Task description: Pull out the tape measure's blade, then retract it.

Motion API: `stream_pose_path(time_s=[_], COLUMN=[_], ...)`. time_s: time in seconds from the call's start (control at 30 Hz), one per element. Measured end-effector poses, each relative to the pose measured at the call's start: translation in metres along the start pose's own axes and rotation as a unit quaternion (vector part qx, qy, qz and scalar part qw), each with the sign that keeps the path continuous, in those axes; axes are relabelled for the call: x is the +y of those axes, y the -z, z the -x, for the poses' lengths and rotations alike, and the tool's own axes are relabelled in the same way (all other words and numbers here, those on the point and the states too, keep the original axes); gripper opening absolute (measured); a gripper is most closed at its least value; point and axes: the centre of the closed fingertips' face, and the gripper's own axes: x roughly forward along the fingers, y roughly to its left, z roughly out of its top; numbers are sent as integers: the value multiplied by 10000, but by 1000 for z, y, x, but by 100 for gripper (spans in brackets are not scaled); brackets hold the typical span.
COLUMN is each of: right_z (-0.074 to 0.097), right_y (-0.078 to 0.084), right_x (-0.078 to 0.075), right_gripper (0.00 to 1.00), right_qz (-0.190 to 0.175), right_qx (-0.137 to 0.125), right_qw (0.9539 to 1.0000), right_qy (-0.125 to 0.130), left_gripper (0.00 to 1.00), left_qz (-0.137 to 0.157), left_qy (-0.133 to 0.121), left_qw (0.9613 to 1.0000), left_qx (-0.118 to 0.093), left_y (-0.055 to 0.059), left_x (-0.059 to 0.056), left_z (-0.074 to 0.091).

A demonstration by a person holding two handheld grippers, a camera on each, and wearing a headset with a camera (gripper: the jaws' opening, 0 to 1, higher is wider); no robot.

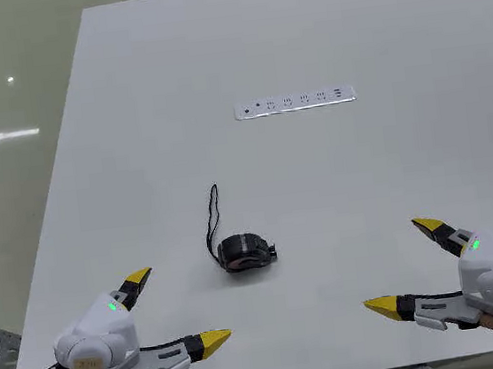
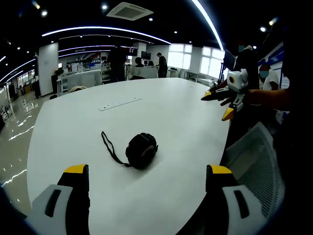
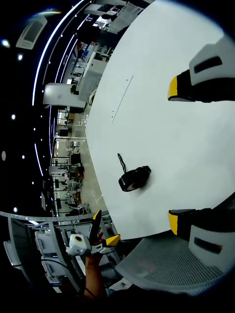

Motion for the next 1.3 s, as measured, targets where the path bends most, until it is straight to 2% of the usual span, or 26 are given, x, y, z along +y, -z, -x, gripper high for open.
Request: stream_pose_path(time_s=[0.5, 0.93, 1.3], right_z=[0, -6, -14], right_y=[1, 0, -1], right_x=[1, 0, -1], right_gripper=[89, 83, 75], right_qz=[71, 262, 497], right_qx=[27, 65, 150], right_qw=[9999, 9993, 9974], right_qy=[-88, -275, -509], left_gripper=[95, 87, 79], left_qz=[-218, -387, -730], left_qy=[56, 223, 391], left_qw=[9996, 9987, 9958], left_qx=[144, 241, 390], left_y=[3, 2, 2], left_x=[1, 2, 6], left_z=[-2, -11, -23])
